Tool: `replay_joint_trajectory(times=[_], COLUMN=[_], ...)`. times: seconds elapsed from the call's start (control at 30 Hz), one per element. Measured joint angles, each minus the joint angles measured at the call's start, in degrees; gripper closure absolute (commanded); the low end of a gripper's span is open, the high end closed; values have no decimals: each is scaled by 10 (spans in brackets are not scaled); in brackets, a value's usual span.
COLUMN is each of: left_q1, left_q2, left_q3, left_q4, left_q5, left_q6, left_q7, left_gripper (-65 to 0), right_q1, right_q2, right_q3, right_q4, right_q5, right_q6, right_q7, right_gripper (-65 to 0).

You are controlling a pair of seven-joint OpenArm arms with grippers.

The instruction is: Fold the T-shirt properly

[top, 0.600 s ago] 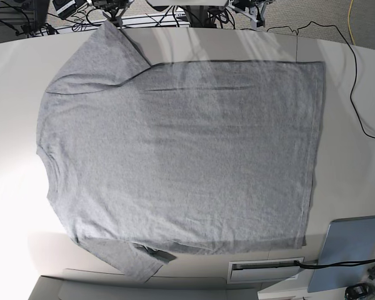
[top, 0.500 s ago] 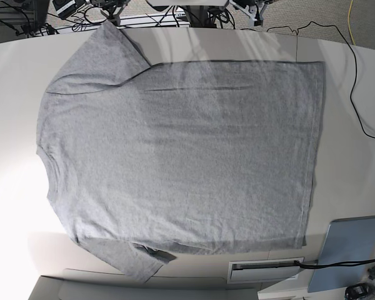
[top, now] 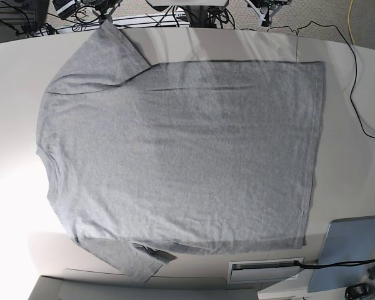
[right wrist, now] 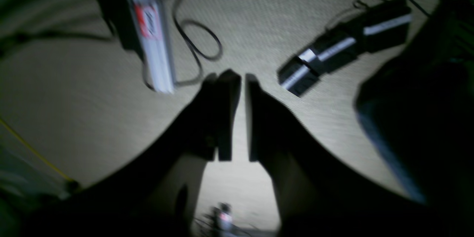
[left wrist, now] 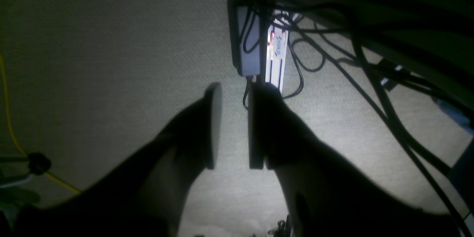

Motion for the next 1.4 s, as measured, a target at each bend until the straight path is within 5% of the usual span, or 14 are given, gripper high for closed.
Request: replay_joint_trajectory(times=[0.27, 0.43, 0.67, 0.9, 1.07, 1.23, 1.4], left_q1=[83, 160, 301, 443, 524, 564, 566], left_q2=[7, 15, 16, 7, -33, -81, -132], left_q3=[0, 0, 2, 2, 3, 2, 4], left_q4=[69, 187, 409, 653, 806, 957, 1059], left_q5=[-2, -41, -135, -173, -169, -169, -122], left_q6=[-70, -73, -174, -176, -171, -122, -95], left_q7=[-74, -50, 21, 48, 56, 156, 192], left_gripper=[-132, -131, -131, -131, -131, -132, -154], right_q1=[-45, -137, -298, -454, -557, -644, -664], right_q2=[12, 12, 12, 58, 116, 173, 189], right_q3=[0, 0, -2, -4, -1, -3, 25], right_q4=[40, 156, 392, 636, 793, 932, 1036], right_q5=[46, 45, 100, 187, 202, 203, 188], right_q6=[7, 13, 13, 63, 61, 39, 12], right_q7=[-7, -9, -46, -112, -150, -176, -207], right_gripper=[-74, -74, -74, -74, -74, -74, -74])
